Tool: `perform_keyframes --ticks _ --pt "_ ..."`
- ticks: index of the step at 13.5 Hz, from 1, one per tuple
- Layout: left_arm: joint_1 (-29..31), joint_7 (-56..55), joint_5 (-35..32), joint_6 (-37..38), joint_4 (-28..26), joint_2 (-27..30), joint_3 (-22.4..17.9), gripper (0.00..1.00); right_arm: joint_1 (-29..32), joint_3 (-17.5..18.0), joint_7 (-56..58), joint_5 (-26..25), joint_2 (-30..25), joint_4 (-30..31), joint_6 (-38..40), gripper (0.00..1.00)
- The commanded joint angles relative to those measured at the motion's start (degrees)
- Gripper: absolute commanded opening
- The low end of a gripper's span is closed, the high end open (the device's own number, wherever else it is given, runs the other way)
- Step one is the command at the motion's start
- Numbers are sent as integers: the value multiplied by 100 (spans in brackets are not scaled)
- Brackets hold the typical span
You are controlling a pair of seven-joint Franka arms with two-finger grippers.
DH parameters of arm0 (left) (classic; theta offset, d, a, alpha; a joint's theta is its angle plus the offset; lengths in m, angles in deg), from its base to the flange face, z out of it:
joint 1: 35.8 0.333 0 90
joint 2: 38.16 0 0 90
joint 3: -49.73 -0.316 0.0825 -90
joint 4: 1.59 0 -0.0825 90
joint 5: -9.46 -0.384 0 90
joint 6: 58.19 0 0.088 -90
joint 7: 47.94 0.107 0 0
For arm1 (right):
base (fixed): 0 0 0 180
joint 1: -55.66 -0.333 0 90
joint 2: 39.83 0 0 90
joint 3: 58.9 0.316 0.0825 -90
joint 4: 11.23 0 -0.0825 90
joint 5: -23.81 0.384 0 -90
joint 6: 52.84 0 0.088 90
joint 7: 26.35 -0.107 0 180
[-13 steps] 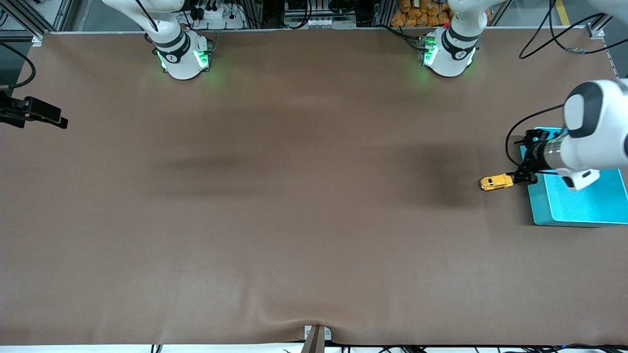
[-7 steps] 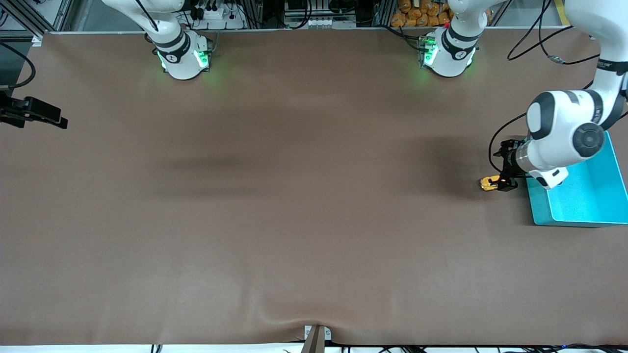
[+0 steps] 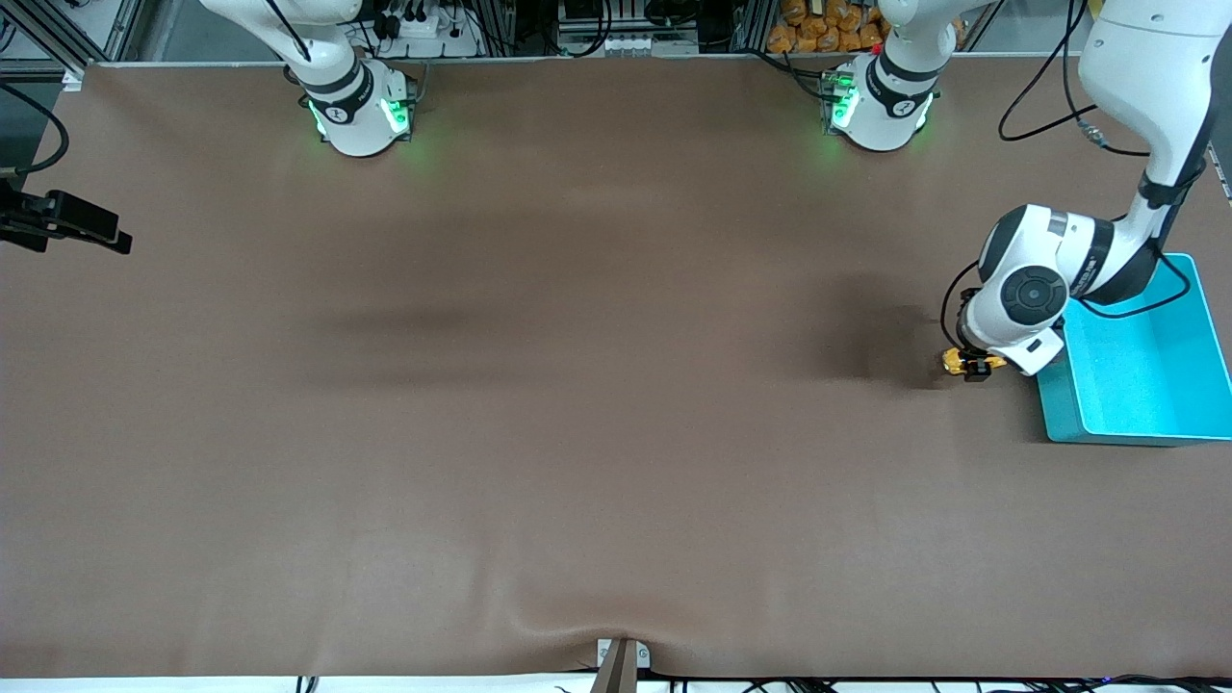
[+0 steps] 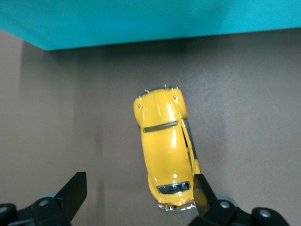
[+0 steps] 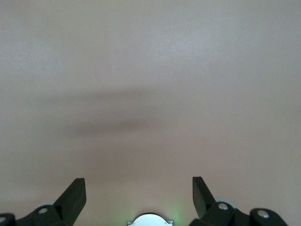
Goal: Wind and store yellow beetle car
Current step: 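Close the left gripper on the yellow car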
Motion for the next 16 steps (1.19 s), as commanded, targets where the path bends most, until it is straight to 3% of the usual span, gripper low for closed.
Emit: perform_keyframes --ticks 1,13,16 --pt "66 -125 -368 -105 34 -108 4 100 -35 0 -97 -7 0 -81 -24 100" --pt "119 -134 -466 -105 218 -152 -31 100 -70 0 -44 20 35 -73 -137 100" --pt "312 -134 -756 -105 218 -249 -31 100 -44 0 -36 11 35 -73 -200 100"
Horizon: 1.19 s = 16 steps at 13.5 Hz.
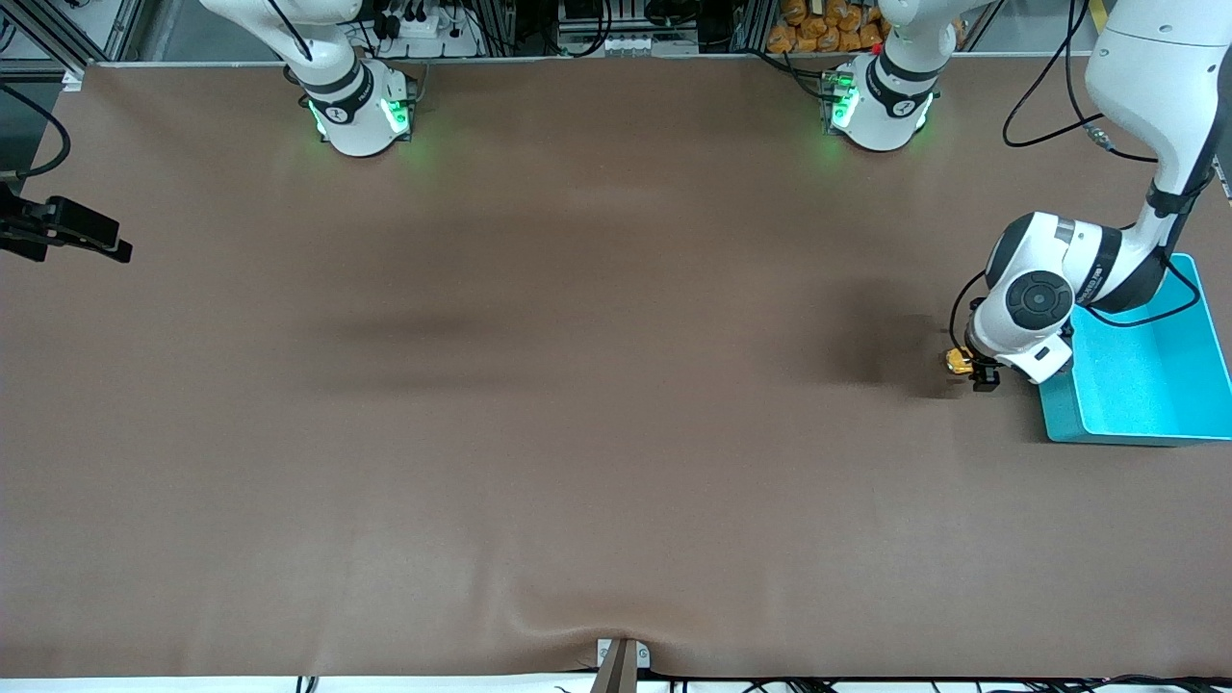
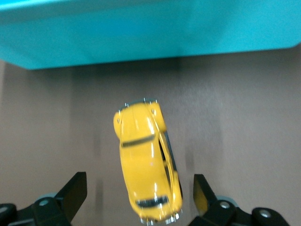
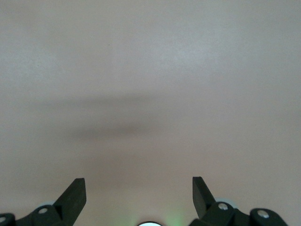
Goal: Wind and store yellow beetle car
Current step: 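Close the left gripper on the yellow car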
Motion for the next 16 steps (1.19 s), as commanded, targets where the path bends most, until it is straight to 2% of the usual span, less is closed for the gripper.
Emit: perform_keyframes --ticks 1,5,8,11,12,13,15,16 --pt "175 -131 -297 -50 34 -117 30 100 -1 -31 -27 8 19 -60 -4 100" --pt "167 -175 -306 -50 34 -196 30 100 8 -31 -36 8 19 -33 4 100" --pt "158 -140 -315 -50 51 -178 30 62 8 -31 -36 8 19 -33 4 100" --pt "105 -61 -315 -33 148 -108 82 10 17 -40 -36 8 19 -33 -4 100" --pt "53 -17 -315 -24 209 -82 100 3 17 -40 -36 8 19 -33 -4 100" --pt "52 18 -219 -6 279 23 205 0 17 -31 -36 16 19 -33 -4 100" --pt "79 27 35 212 516 147 573 0 17 -31 -36 16 11 -33 -4 100" --pt "87 158 272 588 856 164 688 0 17 -31 -36 8 19 -42 -4 100"
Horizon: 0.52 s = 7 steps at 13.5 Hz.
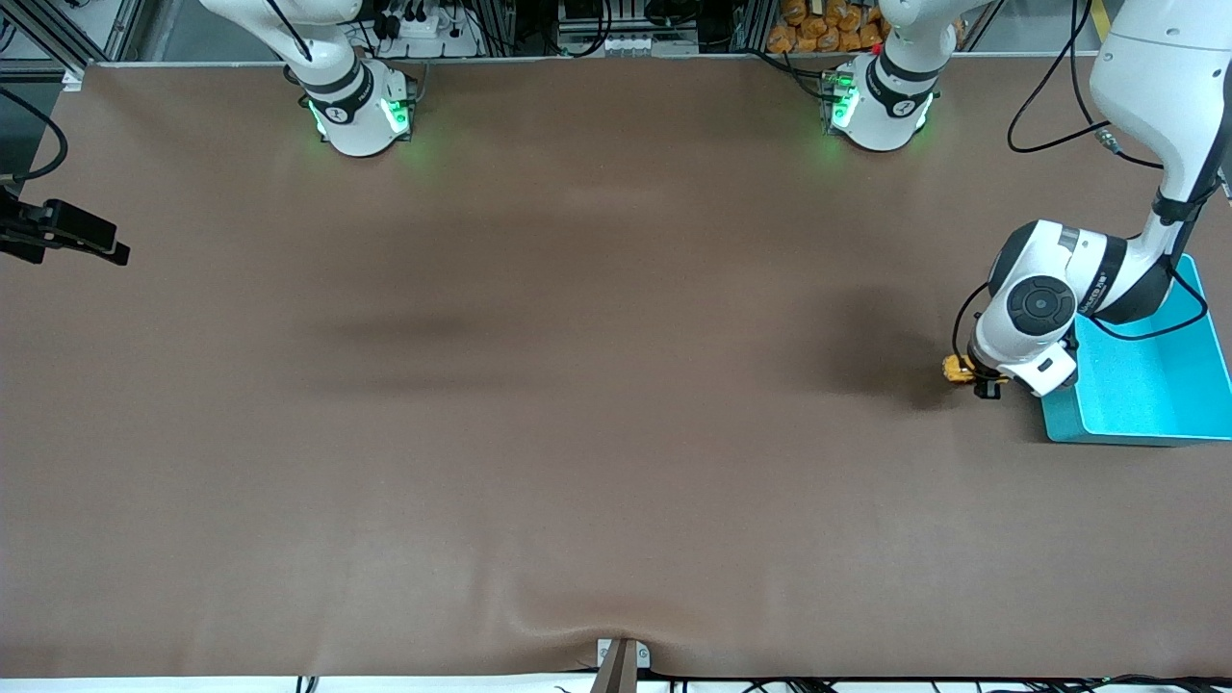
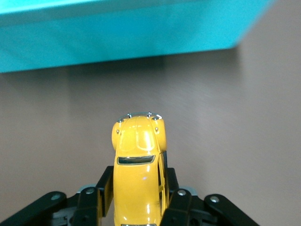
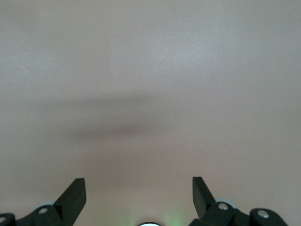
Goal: Wind and store yellow beetle car
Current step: 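Lift the car with the left gripper over the cyan box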
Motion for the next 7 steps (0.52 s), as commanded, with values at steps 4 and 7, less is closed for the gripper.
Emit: perform_keyframes --ticks 4,7 --pt "72 2749 1600 2424 1557 437 383 0 15 5 -36 8 -5 -69 10 100" --pt "273 4709 1787 3629 2182 543 383 0 15 5 -53 16 -23 -69 19 100"
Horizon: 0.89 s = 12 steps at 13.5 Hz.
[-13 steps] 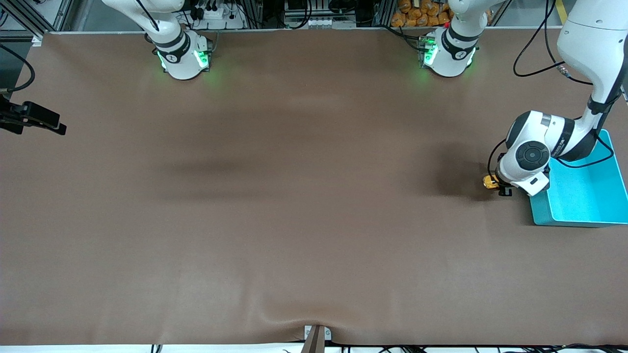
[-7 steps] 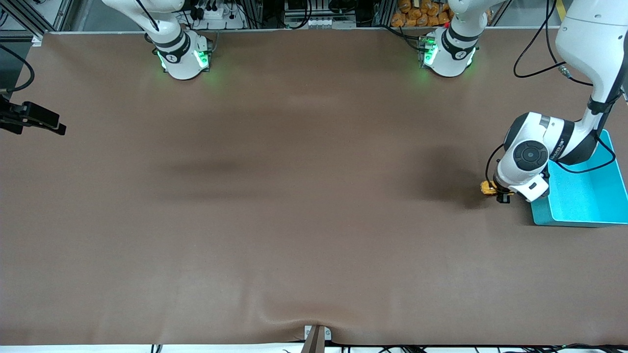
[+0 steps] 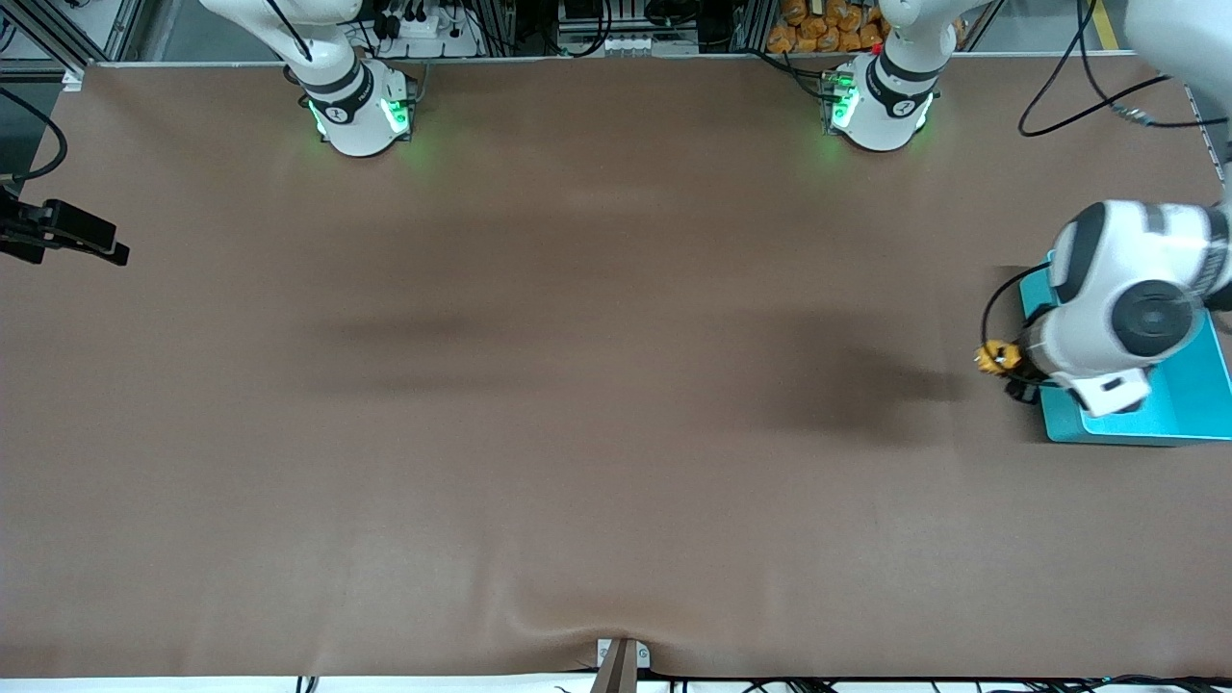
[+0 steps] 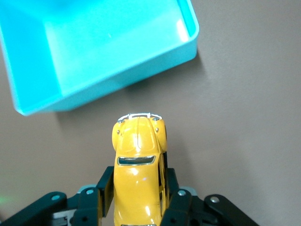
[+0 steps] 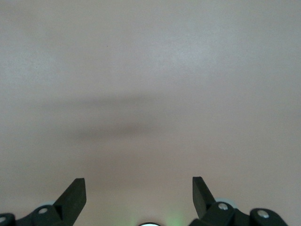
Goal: Wind and store yellow beetle car
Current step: 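Lift the car with the left gripper over the cyan box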
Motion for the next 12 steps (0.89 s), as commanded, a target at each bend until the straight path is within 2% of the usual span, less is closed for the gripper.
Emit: perform_keyframes --ticks 1,4,6,9,12 --pt "273 1779 223 820 401 97 28 0 6 5 -62 8 -31 -64 43 100" --pt "1019 3808 268 840 419 317 45 0 6 5 -62 16 -49 -64 88 100" --pt "1503 4867 582 752 410 318 45 0 -3 22 -80 16 -58 -73 79 100" --pt "1987 6105 865 270 322 169 -7 0 -3 14 -54 16 -58 -65 70 100" --pt "2541 7241 857 -721 -2 -208 1 0 -3 14 -62 16 -66 -64 70 100"
